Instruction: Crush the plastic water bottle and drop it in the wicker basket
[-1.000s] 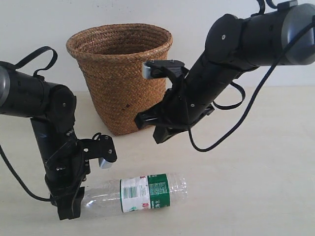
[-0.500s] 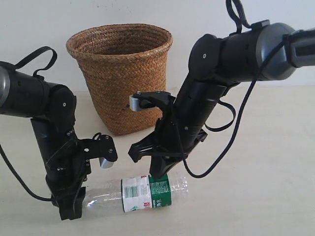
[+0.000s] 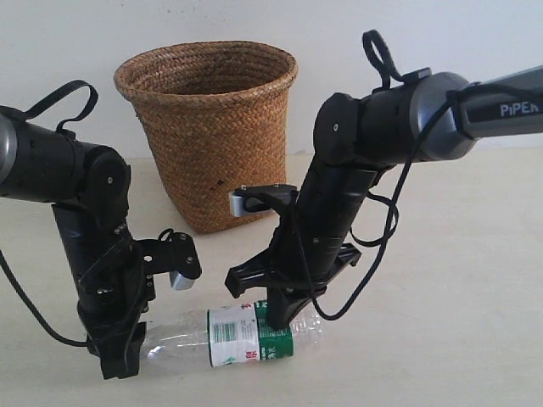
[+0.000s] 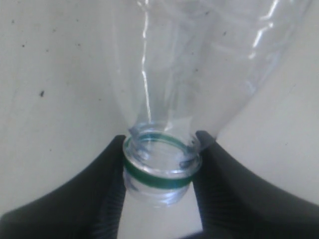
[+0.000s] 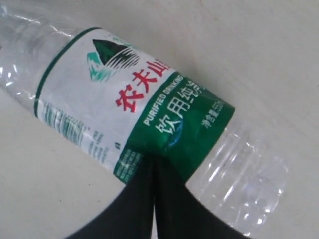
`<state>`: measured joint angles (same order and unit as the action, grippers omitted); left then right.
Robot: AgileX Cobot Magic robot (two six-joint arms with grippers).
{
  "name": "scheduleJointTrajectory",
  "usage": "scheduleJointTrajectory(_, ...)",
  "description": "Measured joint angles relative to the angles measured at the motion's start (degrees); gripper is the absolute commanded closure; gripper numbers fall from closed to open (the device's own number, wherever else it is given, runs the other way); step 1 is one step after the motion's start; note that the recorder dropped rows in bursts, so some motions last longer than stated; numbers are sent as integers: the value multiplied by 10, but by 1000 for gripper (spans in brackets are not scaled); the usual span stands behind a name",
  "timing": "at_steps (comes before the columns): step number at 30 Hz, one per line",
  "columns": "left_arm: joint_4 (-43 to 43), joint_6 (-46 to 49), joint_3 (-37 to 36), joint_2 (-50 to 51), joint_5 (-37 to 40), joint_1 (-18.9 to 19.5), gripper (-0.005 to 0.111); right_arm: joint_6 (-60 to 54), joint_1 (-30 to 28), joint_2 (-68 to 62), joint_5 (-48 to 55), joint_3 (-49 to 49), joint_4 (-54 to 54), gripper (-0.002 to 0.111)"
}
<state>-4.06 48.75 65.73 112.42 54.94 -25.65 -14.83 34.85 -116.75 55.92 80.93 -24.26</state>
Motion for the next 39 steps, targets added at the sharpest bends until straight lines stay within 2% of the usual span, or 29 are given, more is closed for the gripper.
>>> scheduleJointTrajectory(7,6,-1,0,0,7,0,103,1,0,-41,23,7,-21,108)
scheduleJointTrajectory(25,6,-1,-1,0,9,0,103,0,0,-43,25,7,-24,108)
scheduleJointTrajectory(39,-5,-3,-1,0,11,0,103,-2,4,46,23,74,25,108)
